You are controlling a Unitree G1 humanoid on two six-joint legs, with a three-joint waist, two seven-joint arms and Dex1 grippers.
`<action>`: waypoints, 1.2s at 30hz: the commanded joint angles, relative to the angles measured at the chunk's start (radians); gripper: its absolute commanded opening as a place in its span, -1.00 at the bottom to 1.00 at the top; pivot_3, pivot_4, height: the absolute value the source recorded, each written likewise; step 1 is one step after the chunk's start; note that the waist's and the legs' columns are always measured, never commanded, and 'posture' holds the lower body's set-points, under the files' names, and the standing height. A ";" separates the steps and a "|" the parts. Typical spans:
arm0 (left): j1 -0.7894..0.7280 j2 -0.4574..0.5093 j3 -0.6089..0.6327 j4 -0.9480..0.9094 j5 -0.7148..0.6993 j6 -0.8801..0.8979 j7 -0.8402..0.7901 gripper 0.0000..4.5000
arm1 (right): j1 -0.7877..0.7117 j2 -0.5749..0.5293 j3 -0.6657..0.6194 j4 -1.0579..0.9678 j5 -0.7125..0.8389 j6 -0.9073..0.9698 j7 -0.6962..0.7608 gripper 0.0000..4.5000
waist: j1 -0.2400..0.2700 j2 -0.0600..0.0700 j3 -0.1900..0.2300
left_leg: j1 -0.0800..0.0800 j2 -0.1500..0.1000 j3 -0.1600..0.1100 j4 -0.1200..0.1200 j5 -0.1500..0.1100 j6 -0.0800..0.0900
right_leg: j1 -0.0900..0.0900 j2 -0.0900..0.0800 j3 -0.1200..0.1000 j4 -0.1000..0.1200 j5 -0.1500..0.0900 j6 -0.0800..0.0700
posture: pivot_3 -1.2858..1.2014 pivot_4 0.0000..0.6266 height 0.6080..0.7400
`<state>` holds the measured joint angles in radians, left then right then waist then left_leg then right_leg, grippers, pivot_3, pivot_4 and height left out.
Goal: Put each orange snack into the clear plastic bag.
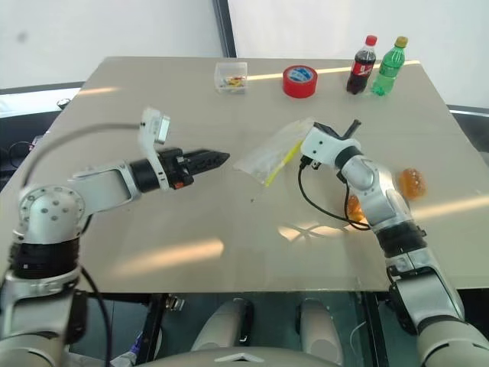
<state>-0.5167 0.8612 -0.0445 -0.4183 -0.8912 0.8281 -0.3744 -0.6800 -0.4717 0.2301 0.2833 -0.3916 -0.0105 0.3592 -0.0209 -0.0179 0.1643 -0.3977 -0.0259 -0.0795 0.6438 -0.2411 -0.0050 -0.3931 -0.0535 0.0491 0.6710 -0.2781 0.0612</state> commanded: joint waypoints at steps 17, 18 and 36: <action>0.005 -0.152 -0.279 -0.134 0.697 -0.182 -0.117 0.04 | -0.135 0.149 0.018 -0.068 0.071 0.333 0.117 -1.00 | 0.000 0.002 0.004 | -0.006 0.002 -0.001 0.000 0.000 0.001 | -0.005 0.001 -0.002 -0.001 0.000 0.000 | 0.03 -0.52 1.00; 0.003 -0.166 -0.282 -0.126 0.705 -0.178 -0.115 0.04 | -0.135 0.151 0.019 -0.071 0.072 0.338 0.116 -1.00 | -0.001 0.002 0.005 | -0.006 0.002 -0.001 0.000 0.000 0.001 | -0.005 0.001 -0.002 -0.001 0.000 0.000 | 0.03 -0.52 1.00; -0.033 -0.238 -0.303 -0.009 0.861 -0.243 -0.178 -0.96 | -0.104 0.136 0.028 -0.142 0.061 0.384 0.112 -1.00 | -0.020 0.002 0.005 | -0.005 0.002 -0.002 0.005 0.000 0.001 | -0.005 0.001 -0.002 0.007 0.000 0.000 | 0.03 -0.52 1.00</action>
<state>-0.5339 0.6169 -0.3628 -0.4271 -0.0564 0.6203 -0.5439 -0.7849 -0.3216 0.2590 0.1998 -0.3185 0.3737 0.4733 -0.0404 -0.0157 0.1692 -0.4023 -0.0242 -0.0815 0.6491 -0.2415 -0.0037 -0.3981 -0.0522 0.0475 0.6780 -0.2780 0.0615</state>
